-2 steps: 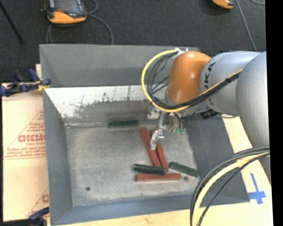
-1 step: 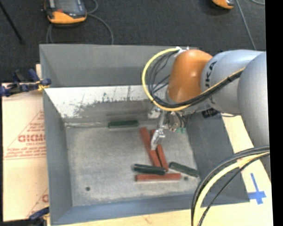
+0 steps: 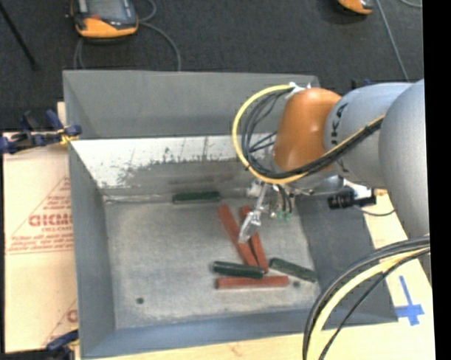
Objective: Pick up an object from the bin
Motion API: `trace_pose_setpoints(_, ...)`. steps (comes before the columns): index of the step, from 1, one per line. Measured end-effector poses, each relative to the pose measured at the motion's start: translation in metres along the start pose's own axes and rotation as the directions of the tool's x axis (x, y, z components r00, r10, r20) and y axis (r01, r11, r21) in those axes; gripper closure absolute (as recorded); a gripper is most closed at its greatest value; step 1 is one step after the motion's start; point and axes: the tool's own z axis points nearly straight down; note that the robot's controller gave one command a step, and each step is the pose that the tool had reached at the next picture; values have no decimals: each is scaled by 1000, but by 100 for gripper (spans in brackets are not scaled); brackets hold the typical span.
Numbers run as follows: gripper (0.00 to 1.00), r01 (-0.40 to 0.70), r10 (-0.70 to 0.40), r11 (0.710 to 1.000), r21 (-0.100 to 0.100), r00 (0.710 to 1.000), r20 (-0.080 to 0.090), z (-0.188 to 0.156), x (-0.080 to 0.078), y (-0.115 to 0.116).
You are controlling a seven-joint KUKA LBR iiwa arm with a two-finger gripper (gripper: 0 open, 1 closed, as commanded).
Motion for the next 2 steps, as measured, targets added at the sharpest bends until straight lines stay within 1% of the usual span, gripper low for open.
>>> trace_pose_setpoints(1,0,-138,138,990,-4,990,-7,20,0,3)
trace_pose_setpoints(2,100,-142,142,990,2,990,-12,15,1,2)
